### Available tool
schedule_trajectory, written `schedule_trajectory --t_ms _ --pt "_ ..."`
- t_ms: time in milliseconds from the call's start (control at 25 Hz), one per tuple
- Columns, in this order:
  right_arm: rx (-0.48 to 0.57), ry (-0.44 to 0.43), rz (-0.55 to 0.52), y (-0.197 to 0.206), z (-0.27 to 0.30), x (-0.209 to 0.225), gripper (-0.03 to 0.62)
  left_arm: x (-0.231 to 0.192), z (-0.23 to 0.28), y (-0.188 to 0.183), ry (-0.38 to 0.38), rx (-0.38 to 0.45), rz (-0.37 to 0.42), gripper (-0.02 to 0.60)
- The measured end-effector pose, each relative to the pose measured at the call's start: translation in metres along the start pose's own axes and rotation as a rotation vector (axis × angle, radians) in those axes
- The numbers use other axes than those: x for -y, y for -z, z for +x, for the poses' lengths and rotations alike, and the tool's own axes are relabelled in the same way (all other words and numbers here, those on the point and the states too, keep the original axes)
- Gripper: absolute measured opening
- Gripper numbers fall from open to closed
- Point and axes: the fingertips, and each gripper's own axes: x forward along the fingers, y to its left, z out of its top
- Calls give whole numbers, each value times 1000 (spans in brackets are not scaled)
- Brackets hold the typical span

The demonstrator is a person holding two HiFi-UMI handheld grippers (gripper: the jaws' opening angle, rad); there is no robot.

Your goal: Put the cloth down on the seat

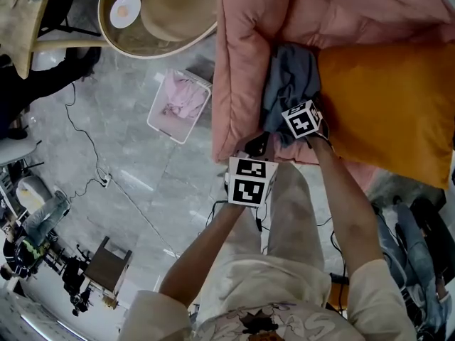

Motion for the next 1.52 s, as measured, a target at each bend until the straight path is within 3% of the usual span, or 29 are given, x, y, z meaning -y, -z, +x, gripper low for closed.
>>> schedule_trajectory --t_ms 400,720,1520 --pt "65 -24 151 -1 -19 -3 397 1 -3 -5 1 7 17 5" --pt "100 12 122 4 -46 4 405 2 -9 -14 -7 23 11 5" --pt "160 51 179 26 -112 7 403 20 -35 -18 -20 57 37 5"
